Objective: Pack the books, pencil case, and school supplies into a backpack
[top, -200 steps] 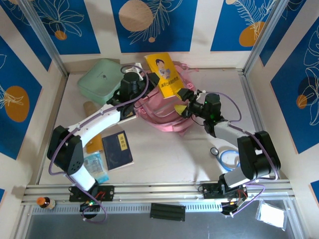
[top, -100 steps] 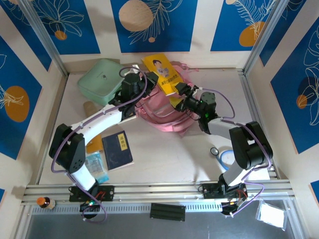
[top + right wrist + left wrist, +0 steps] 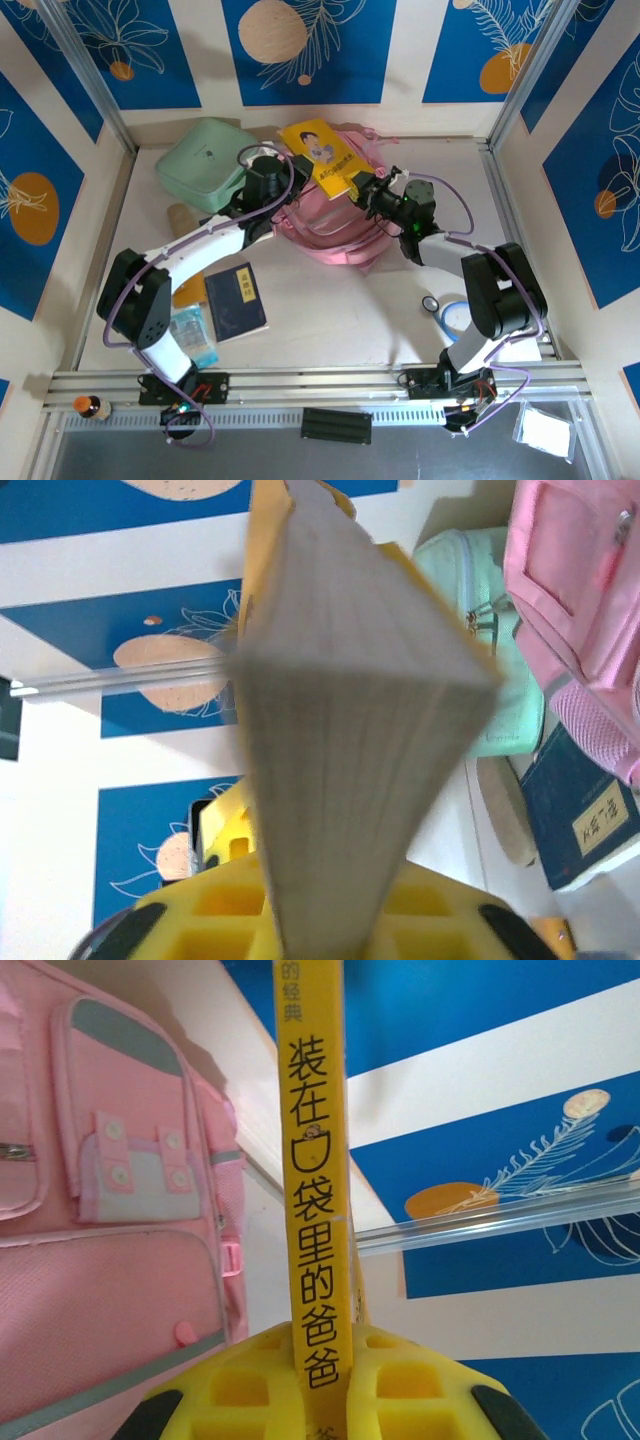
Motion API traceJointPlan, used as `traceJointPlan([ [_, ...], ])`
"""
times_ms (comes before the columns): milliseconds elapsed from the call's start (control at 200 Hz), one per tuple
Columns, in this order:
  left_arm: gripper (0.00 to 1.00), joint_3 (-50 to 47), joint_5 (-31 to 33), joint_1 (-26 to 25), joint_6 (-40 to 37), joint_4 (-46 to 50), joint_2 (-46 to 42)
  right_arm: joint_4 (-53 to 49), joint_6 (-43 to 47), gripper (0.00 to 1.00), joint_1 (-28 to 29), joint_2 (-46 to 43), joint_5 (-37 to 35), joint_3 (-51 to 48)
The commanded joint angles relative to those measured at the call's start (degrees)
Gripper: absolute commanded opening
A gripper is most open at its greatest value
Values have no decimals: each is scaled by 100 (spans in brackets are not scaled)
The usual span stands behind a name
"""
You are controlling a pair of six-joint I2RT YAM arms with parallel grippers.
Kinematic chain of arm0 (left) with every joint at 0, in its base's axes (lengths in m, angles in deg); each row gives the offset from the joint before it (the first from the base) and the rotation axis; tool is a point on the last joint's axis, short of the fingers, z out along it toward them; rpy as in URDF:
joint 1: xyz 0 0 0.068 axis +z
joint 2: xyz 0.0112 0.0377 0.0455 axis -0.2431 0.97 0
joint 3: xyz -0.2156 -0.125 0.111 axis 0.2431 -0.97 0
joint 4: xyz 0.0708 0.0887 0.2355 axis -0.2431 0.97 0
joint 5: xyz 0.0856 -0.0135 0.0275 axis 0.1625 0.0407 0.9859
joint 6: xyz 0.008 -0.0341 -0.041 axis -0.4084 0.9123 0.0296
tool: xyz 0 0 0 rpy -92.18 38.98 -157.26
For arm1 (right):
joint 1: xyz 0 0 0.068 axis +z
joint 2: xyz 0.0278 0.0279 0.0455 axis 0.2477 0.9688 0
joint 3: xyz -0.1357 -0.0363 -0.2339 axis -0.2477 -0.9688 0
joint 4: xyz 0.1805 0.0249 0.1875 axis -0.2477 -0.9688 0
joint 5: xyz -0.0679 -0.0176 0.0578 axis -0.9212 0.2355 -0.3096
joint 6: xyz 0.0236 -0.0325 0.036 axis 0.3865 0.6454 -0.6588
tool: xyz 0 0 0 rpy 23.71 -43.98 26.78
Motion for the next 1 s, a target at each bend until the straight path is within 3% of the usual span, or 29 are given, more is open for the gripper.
traceJointPlan([
  [0, 20, -14, 149, 38, -592, 175, -359, -539, 493, 7, -151, -350, 141, 131],
  [210, 66, 95, -249, 23, -2409, 1576, -370, -2063, 1842, 2, -518, -1192, 146, 6],
  [275, 86, 116, -375, -25, -2996, 1966, -280, -2771, 2357, 2, -667, -1525, 105, 31],
  [360, 96, 307, -398, -161, -3821, 2538, -91, -3734, 3143, 1, -831, -1980, -99, 80],
  [580, 100, 1128, -203, -579, -5188, 3416, 684, -5326, 4321, 1, -1325, -2934, -728, 17],
  [745, 99, 1881, -597, -795, -6422, 3944, 1316, -6027, 4599, 1, -1743, -3386, -961, -40],
  [860, 97, 2432, -311, -1039, -7130, 4666, 1720, -6166, 4593, 1, -1866, -3626, -914, -113],
  [995, 92, 2997, 91, -1159, -7361, 5226, 2193, -6386, 4577, 1, -1900, -3817, -1109, -183],
])
